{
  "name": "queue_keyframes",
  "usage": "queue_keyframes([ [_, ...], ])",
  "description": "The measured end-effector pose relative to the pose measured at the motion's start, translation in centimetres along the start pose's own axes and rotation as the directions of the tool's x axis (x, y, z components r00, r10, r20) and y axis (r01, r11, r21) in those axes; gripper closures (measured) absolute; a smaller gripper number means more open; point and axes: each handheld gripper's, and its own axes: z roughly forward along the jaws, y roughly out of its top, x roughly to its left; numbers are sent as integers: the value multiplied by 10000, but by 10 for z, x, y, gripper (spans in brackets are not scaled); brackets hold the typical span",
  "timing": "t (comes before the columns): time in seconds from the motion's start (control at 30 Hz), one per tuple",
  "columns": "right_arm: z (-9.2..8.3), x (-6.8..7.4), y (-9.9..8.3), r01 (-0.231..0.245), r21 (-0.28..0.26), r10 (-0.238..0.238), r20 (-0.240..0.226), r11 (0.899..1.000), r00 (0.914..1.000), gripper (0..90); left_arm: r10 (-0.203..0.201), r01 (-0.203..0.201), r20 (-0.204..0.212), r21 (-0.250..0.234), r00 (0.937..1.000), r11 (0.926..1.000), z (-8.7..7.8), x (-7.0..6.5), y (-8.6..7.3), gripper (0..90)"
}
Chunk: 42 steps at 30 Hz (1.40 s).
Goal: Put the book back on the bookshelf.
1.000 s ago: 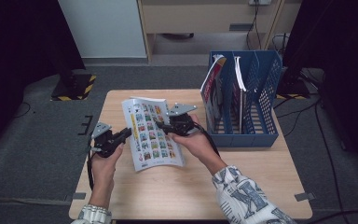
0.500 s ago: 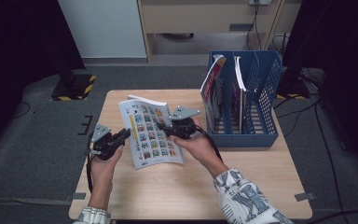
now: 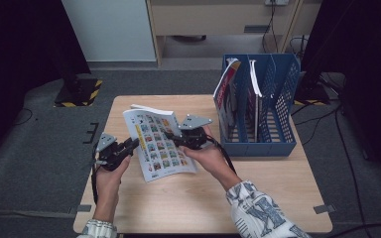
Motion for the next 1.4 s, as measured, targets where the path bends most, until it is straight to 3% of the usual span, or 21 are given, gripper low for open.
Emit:
queue_keyframes([
  [0.13, 1, 2, 0, 56, 8, -56, -70, 10000, 10000, 738, -75, 75, 27, -104, 10000, 9999, 1, 2, -3, 652],
  [0.27, 3, 2, -2, 53, 24, -53, -8, 10000, 10000, 738, -191, 191, -59, 29, 9998, 9998, 5, 6, -9, 533],
  [0.5, 3, 3, -1, 20, -55, -20, -54, 10000, 10000, 738, -260, 223, 326, 1101, 9991, 9937, 23, 12, -29, 362],
  [0.8, 2, 4, -1, 3, -90, -4, -109, 10000, 9999, 738, -208, 35, 890, 1902, 9958, 9817, 34, 10, -38, 351],
  [1.1, 2, 4, -1, -17, -98, 15, -140, 10000, 9999, 738, -353, 6, 1440, 2337, 9889, 9723, 36, 9, -41, 482],
  [1.23, 2, 6, -1, 28, -91, -30, -190, 10000, 9998, 737, -148, -235, 1547, 2427, 9879, 9698, 36, 8, -41, 600],
  [1.27, 2, 6, -1, 28, -91, -30, -190, 10000, 9998, 737, -196, -192, 1550, 2451, 9877, 9693, 35, 9, -41, 600],
  [1.37, 3, 6, -1, 34, -107, -36, -230, 9999, 9997, 738, -380, 11, 1500, 2391, 9880, 9710, 31, 11, -39, 741],
  [1.4, 3, 6, -1, 34, -107, -36, -230, 9999, 9997, 738, -381, 11, 1510, 2378, 9878, 9713, 31, 11, -38, 741],
])
